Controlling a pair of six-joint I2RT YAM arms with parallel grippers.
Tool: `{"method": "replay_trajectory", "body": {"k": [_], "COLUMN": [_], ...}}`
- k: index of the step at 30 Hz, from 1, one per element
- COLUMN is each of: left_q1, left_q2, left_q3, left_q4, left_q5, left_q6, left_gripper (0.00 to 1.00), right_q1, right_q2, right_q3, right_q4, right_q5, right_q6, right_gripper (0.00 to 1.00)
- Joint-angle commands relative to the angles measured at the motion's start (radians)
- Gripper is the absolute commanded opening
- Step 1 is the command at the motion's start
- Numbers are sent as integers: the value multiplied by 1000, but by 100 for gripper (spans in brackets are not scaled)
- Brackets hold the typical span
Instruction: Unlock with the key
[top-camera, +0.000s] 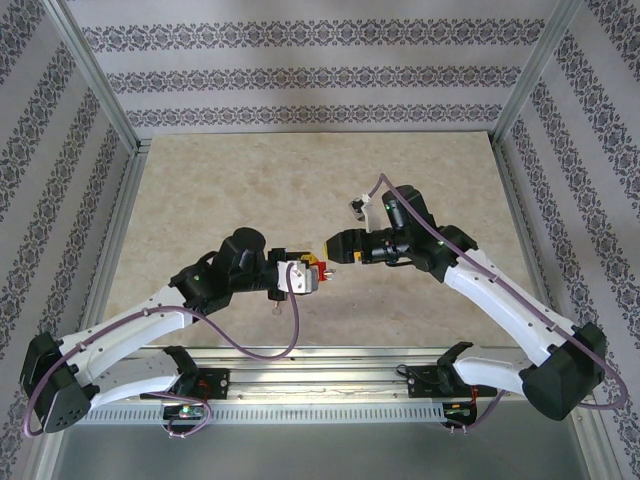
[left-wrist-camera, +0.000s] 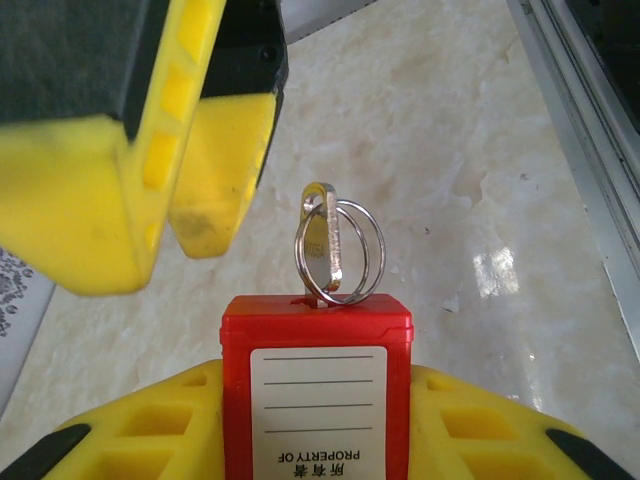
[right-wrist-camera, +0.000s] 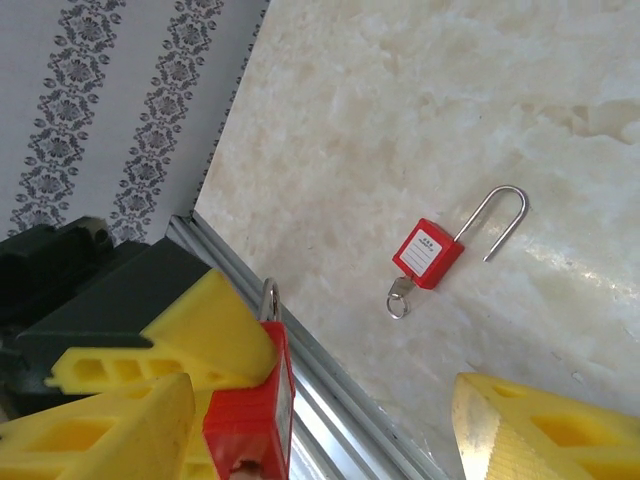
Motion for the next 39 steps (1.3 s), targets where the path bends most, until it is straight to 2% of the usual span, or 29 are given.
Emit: {"method": "replay_trajectory", "body": {"k": [1, 16, 26, 32, 39], "left_q1": [17, 42, 49, 60, 60], "left_q2": [10, 29, 42, 53, 63], "left_q3": [54, 79, 89, 96, 108], "left_q4": [-36, -76, -94, -115, -120], "left_q5": [51, 86, 98, 117, 125], "left_q6": [-11, -11, -10, -8, -10], "left_gripper": [0, 0, 0, 0, 0], "right_q1": [25, 95, 104, 104, 107], "right_q2": [-18, -37, -29, -32, -26], "right_q3": [-5, -9, -12, -21, -32], "right_q4": [-17, -75, -75, -70, -64], "right_q5": [-4, 16, -3, -44, -51], "right_q6": [-78, -212, -227, -236, -246], "right_gripper": [69, 66, 49, 53, 52]}}
